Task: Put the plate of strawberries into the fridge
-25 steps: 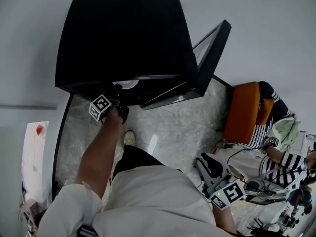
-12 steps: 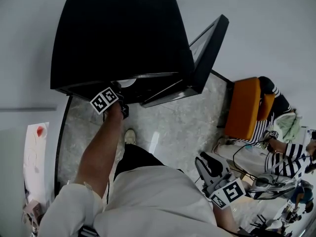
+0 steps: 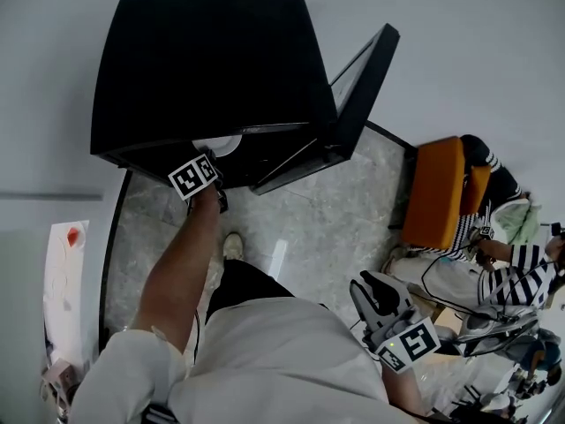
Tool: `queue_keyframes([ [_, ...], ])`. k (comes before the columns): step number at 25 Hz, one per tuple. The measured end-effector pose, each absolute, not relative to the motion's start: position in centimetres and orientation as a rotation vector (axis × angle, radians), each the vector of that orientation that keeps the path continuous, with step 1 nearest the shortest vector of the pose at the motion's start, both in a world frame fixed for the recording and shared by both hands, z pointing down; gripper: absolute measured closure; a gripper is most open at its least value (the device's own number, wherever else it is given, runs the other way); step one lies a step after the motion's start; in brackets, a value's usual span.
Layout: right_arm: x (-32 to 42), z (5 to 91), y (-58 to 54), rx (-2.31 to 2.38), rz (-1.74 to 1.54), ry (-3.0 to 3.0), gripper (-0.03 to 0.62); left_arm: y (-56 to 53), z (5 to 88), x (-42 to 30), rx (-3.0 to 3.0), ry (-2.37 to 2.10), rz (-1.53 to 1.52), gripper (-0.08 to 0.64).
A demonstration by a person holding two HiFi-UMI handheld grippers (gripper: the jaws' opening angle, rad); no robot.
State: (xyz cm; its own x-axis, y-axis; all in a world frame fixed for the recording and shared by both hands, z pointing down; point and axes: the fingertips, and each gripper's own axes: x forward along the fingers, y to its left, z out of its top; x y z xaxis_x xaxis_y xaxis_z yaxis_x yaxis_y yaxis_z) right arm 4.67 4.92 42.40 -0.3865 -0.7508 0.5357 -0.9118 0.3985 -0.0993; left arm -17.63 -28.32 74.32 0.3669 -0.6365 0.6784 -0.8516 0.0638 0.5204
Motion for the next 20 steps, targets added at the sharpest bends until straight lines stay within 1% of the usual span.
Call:
queue_keyframes([
  [10,4.5,42.2,7.2,1.375,0.505,-2.354,0.492,-23.3,69.1,-17.5,1.766,-1.292,0.252,0.425],
  [16,4.0,42.4,9.2,1.323,0.478,-2.434,0.492,-17.5,65.1,-17.1,1.861,-1.215,0.249,0.425],
  [20,3.7,42.4,10.9,1.266,0.454,-2.495,0.492,-12.3,62.2,-15.9,1.922,-1.127,0.196,0.426],
])
